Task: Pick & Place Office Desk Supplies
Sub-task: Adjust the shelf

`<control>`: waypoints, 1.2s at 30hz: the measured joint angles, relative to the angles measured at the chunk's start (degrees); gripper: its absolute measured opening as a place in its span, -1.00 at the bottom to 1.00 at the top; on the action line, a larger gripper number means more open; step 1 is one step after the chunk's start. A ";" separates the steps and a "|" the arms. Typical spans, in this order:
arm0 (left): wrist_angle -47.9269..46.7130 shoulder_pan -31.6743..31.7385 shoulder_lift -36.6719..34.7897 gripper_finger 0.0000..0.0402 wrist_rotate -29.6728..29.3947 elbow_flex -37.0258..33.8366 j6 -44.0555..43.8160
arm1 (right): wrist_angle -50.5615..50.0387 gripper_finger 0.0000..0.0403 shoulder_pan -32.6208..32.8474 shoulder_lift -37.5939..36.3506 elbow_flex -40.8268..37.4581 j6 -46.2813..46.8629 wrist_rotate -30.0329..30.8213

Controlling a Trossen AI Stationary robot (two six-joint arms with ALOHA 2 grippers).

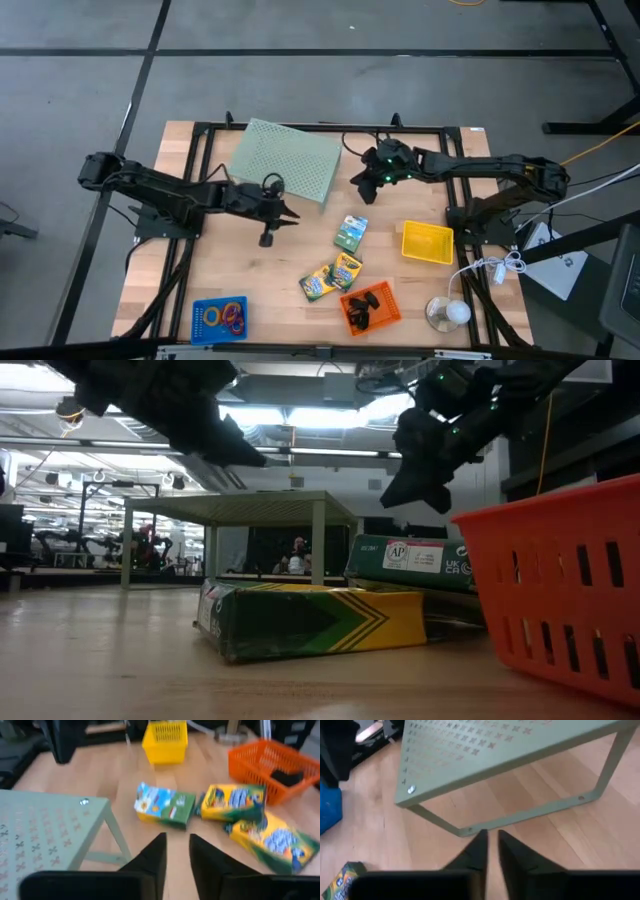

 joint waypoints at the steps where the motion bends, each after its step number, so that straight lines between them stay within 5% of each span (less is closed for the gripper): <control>1: -2.21 -0.10 0.68 -0.70 0.00 1.36 0.75 | -0.39 -0.91 0.25 -0.34 0.00 -0.25 0.25; 5: -10.03 -0.51 4.53 -0.94 -0.43 6.05 3.32 | -0.67 -0.95 0.87 -0.79 0.00 -0.14 0.75; 12: -15.37 2.79 13.19 -0.99 -2.54 13.25 6.78 | -1.37 -0.97 0.91 -0.79 0.00 -0.16 1.37; 36: -5.52 16.00 21.94 -0.99 5.26 18.77 10.09 | -3.26 -1.00 0.91 -0.75 0.00 -2.54 0.40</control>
